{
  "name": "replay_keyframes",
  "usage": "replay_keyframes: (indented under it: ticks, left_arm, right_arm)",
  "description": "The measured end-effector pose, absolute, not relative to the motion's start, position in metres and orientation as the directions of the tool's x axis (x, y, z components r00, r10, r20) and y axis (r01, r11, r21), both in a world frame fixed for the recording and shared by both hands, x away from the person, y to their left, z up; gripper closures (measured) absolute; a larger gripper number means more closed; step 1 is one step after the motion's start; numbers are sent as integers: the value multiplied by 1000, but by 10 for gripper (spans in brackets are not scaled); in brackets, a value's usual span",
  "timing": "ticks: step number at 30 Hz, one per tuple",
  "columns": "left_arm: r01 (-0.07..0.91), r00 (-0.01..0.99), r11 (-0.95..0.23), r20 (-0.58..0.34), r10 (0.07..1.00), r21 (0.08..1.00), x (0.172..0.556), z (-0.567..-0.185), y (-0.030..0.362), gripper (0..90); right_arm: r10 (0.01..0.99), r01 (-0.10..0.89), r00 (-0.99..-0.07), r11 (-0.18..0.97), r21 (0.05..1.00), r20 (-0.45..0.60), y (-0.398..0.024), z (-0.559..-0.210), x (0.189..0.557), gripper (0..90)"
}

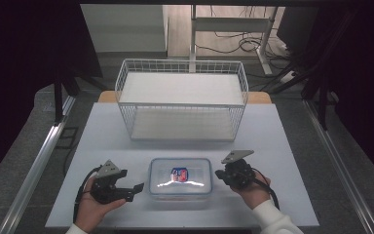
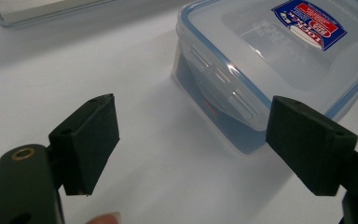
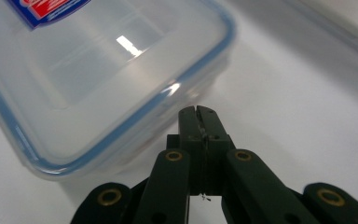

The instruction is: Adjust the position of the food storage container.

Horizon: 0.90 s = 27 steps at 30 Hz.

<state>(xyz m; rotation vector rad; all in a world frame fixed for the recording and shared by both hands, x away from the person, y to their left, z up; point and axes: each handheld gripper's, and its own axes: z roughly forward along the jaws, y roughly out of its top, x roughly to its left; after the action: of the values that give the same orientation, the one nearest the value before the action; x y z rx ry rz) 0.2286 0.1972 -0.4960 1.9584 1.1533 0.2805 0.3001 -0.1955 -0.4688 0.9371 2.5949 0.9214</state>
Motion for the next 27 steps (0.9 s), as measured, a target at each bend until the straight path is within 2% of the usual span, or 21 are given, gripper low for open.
replay_keyframes:
  ticks: [5, 7, 10, 13, 17, 27]
  left_arm:
    - [623, 553, -240, -203, 808, 744, 229, -497, 198, 171]
    - [623, 553, -240, -202, 809, 745, 229, -496, 198, 171]
    - [619, 554, -242, -196, 809, 747, 228, -496, 198, 171]
    - [620, 553, -243, -196, 810, 746, 228, -496, 197, 171]
    - [620, 553, -244, -195, 810, 746, 229, -497, 198, 171]
    - [633, 545, -212, -235, 805, 744, 229, -495, 199, 180]
  right_arm:
    - [671, 491, -741, 518, 700, 23, -213, -459, 294, 883]
    - [679, 481, -732, 457, 748, 57, -223, -456, 287, 706]
    - [716, 485, -694, 392, 782, 72, -229, -458, 283, 376]
    - [717, 511, -680, 318, 798, 150, -234, -459, 284, 241]
    - [688, 529, -697, 302, 793, 202, -233, -461, 284, 199]
    - [670, 540, -707, 304, 785, 227, -228, -462, 282, 180]
